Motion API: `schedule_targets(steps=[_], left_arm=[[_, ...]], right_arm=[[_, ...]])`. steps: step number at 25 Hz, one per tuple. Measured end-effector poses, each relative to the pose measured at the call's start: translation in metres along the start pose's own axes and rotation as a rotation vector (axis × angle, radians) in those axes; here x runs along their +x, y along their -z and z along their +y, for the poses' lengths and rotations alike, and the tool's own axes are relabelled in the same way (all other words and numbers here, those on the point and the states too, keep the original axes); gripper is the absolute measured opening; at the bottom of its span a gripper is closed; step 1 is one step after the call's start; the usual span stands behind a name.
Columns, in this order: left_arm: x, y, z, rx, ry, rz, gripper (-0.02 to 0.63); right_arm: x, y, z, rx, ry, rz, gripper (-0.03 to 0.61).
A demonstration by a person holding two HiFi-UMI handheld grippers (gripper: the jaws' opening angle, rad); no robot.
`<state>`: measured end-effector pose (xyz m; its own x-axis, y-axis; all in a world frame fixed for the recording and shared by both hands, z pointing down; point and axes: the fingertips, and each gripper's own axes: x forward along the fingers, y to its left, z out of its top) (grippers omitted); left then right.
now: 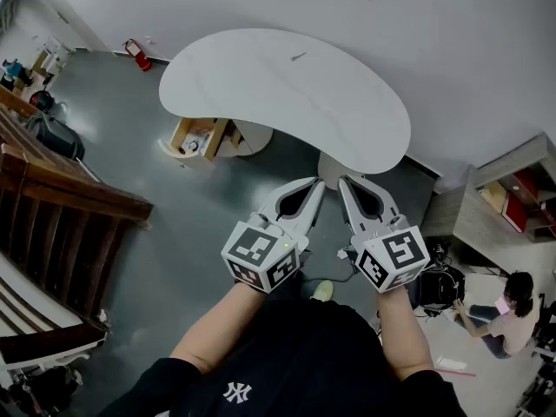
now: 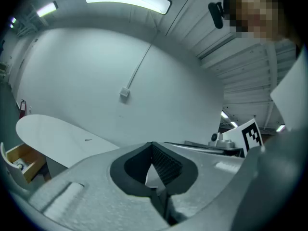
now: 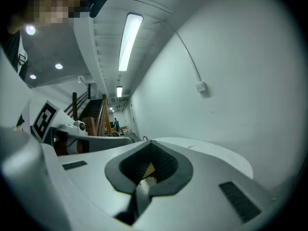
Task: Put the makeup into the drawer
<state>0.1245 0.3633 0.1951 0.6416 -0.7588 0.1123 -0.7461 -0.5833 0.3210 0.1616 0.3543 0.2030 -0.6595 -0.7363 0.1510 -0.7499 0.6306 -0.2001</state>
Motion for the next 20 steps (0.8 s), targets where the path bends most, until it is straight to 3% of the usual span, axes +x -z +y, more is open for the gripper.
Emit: schedule_targets(steps=[20], left_arm=[[0.023,-0.034,0.117,-0.008,0.008,0.014,0.01]], right_arm=[[0.106,-0.015,-0.006,0.047,0.02,-0.005,0.015]])
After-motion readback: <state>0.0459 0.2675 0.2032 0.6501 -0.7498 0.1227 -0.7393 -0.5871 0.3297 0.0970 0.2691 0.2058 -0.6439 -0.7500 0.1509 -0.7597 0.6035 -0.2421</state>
